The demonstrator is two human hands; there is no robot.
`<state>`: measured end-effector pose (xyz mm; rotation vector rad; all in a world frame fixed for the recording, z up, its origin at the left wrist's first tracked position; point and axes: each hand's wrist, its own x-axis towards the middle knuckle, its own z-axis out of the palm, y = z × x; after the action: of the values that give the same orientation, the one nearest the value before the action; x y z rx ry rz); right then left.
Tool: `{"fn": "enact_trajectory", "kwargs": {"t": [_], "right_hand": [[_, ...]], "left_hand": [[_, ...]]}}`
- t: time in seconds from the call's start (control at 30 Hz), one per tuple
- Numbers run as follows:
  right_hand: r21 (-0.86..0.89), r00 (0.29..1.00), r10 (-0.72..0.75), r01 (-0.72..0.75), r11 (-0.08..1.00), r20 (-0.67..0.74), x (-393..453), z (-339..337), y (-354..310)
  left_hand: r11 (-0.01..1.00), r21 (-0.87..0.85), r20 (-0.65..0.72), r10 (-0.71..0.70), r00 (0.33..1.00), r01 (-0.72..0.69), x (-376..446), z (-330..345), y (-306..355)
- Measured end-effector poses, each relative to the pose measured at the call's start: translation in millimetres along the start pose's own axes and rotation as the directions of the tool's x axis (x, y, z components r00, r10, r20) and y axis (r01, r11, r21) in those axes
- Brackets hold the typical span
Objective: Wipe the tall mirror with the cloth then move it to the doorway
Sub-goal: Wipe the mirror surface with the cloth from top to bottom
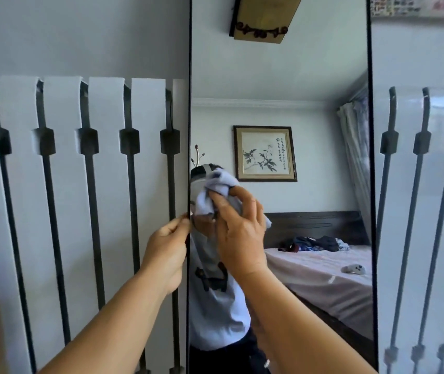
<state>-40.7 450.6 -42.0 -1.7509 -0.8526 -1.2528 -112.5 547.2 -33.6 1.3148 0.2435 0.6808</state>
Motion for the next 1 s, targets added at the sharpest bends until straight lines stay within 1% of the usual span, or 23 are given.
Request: {"fn": "enact_trajectory", "kwargs": {"t": [0.07, 0.17, 0.2, 0.3, 0.33, 0.37, 0.47, 0.57, 0.6, 0.67, 0.77, 0.87, 0.93, 1.0], "right_hand": [[-0.006, 0.986, 0.103, -0.104, 0.995, -0.129, -1.9, -14.6, 25.4], [0.015, 0.936, 0.277, -0.281, 0.96, -0.218, -5.1, -44.4, 66.4], [0.043, 0.91, 0.333, -0.333, 0.942, -0.248, -6.1, -55.1, 80.1], [0.165, 0.799, 0.491, -0.464, 0.87, -0.347, -10.3, -85.1, 117.3], [0.171, 0.774, 0.509, -0.482, 0.859, -0.376, -12.3, -92.5, 125.8], [0.155, 0.767, 0.512, -0.494, 0.856, -0.386, -15.8, -99.7, 132.7], [0.132, 0.775, 0.519, -0.509, 0.851, -0.36, -18.9, -105.2, 137.4], [0.192, 0.733, 0.569, -0.539, 0.82, -0.372, -18.1, -97.8, 125.3], [0.198, 0.737, 0.57, -0.537, 0.82, -0.363, -19.6, -93.3, 118.0], [0.169, 0.785, 0.54, -0.514, 0.841, -0.304, -25.3, -78.4, 96.9], [0.073, 0.889, 0.403, -0.397, 0.915, -0.217, -36.7, -45.7, 54.9], [0.02, 0.961, 0.231, -0.23, 0.973, -0.15, -47.9, -11.4, 14.9], [-0.011, 0.986, 0.114, -0.117, 0.993, -0.12, -55.4, 7.5, -7.3], [-0.005, 0.994, 0.072, -0.073, 0.997, -0.077, -61.6, 20.2, -22.0]], "left_hand": [[1.0, -0.028, 0.008, 0.008, 1.0, -0.008, 1.4, 0.6, -0.6], [0.999, -0.005, 0.022, 0.039, 0.999, -0.039, 3.8, -0.1, -2.9], [0.999, -0.001, 0.016, 0.043, 0.999, -0.043, 4.5, 1.0, -4.3], [0.999, 0.001, -0.009, 0.046, 0.999, -0.046, 7.9, 0.3, -7.0], [0.999, 0.009, -0.019, 0.052, 0.998, -0.052, 8.4, -1.0, -7.5], [0.998, 0.014, -0.009, 0.054, 0.998, -0.054, 7.4, -0.3, -8.1], [0.999, 0.007, 0.012, 0.032, 0.999, -0.032, 5.6, 0.8, -6.9], [1.0, 0.002, 0.013, 0.007, 1.0, -0.008, 0.6, 2.5, -4.0], [1.0, -0.013, 0.021, 0.007, 1.0, -0.007, 1.1, 2.2, -3.9], [0.999, -0.033, 0.027, 0.019, 0.999, -0.018, 2.9, 1.3, -4.7], [1.0, -0.029, 0.025, 0.006, 1.0, -0.005, 0.7, 2.0, -2.9], [1.0, -0.018, 0.032, 0.008, 0.999, -0.007, 1.4, 0.4, -1.3], [1.0, -0.008, 0.053, 0.01, 0.999, -0.01, 3.9, -2.3, -2.0], [1.0, 0.003, 0.054, 0.002, 0.999, -0.002, 6.8, -5.0, -2.2]]}}
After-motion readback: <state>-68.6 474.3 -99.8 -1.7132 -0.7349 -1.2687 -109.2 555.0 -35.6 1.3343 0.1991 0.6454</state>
